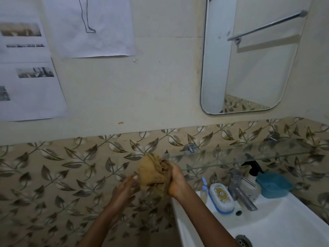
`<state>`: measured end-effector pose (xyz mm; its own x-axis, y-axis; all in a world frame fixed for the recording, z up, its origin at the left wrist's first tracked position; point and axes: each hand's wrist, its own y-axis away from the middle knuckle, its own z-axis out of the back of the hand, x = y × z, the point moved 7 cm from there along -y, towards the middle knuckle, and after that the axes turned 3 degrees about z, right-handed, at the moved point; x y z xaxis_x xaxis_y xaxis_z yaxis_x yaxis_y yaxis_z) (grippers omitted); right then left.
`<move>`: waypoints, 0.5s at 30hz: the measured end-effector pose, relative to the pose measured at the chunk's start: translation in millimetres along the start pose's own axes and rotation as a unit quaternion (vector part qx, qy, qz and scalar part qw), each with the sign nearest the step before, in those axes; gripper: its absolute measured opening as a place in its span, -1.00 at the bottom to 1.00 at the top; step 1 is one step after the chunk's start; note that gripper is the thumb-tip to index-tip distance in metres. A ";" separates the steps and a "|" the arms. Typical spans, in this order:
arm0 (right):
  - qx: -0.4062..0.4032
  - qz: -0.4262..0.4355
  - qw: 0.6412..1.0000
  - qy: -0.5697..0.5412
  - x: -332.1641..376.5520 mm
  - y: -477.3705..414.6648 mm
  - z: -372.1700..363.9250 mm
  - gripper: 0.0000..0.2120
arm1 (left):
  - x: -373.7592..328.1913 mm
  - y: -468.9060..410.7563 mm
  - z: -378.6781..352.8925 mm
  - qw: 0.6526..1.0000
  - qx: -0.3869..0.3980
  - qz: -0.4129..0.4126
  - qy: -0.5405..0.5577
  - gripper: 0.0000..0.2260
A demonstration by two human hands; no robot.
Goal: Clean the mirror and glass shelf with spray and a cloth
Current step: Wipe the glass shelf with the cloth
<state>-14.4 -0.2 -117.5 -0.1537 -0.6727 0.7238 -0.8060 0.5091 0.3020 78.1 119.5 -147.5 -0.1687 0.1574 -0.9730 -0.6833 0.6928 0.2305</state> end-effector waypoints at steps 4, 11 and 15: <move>0.042 0.036 0.996 -0.074 9.1 4.1 16.8 -0.42 | -18.8 8.6 -29.1 0.994 0.064 -0.025 0.081 -0.81; 0.041 0.125 0.991 0.024 51.0 57.1 69.1 -0.64 | -49.6 25.3 -84.8 0.990 0.079 -0.120 0.006 -0.85; -0.059 0.198 0.954 0.217 87.9 101.0 135.2 -0.75 | -38.1 21.9 -138.8 0.988 0.079 -0.118 -0.060 -0.88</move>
<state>-186.6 -80.5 -107.3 -0.1614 -0.1433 0.9764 -0.6602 0.7511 0.0011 -29.0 31.1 -104.1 0.0751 0.0542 -0.9957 -0.5731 0.8195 0.0014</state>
